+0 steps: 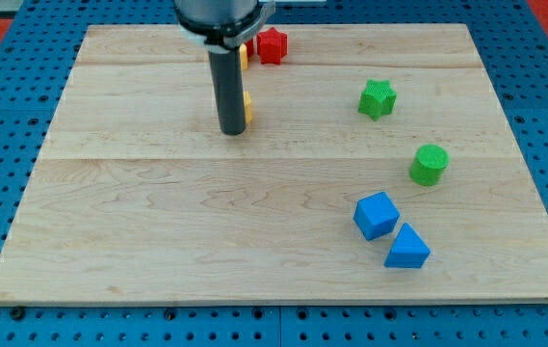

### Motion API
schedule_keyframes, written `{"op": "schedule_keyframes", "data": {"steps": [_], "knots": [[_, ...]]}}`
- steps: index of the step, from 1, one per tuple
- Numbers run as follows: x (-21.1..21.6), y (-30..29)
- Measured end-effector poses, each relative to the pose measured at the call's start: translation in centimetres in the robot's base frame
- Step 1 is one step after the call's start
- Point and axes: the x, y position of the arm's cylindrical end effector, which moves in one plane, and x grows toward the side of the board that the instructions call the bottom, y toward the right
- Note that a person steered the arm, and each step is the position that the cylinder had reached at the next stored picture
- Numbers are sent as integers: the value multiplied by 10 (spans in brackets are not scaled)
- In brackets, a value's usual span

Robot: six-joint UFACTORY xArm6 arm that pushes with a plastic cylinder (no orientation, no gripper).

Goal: Move the green star to the center

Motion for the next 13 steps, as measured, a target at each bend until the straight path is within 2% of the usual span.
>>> {"op": "schedule_keyframes", "data": {"steps": [2, 3, 4, 5, 6, 7, 10, 11, 12, 13], "knots": [[-68, 7], [-76, 23], [-45, 61], [-69, 143], [-67, 193], [-42, 179], [-27, 290], [-7, 275], [-5, 216], [-3, 131]]}}
